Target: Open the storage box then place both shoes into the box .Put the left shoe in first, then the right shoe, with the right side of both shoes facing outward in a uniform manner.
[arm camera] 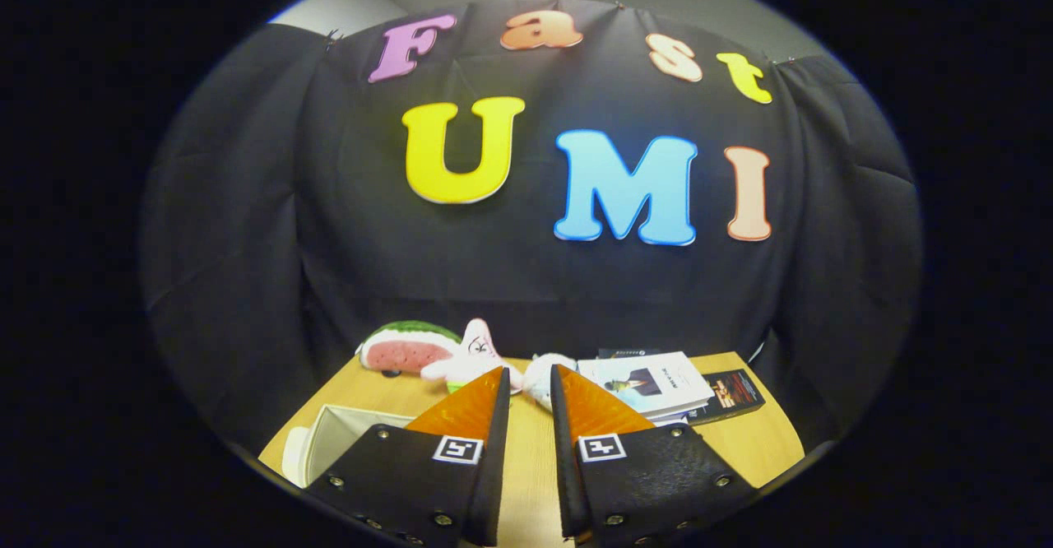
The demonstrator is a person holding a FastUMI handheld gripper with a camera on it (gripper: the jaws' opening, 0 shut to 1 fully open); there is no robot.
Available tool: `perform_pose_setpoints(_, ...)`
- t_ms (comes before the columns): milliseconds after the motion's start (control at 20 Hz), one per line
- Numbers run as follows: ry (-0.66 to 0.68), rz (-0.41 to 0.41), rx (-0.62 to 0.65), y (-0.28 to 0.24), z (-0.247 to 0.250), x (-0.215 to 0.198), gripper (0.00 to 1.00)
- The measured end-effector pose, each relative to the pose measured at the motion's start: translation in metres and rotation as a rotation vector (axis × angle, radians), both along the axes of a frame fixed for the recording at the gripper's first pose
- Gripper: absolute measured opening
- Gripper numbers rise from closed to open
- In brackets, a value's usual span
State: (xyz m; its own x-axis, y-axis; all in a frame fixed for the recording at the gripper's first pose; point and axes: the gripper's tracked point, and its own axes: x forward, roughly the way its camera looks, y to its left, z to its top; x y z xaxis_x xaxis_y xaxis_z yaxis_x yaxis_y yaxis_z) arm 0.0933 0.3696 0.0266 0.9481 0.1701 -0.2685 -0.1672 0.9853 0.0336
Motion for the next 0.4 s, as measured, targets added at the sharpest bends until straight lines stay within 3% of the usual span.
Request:
perform_pose_setpoints(200, -0.089, -0.021, 0.001, -0.015, 0.02, 0.0, 0.28)
perform_pose_setpoints(400, -0.072, -0.017, 0.005, -0.015, 0.015, -0.003, 0.28)
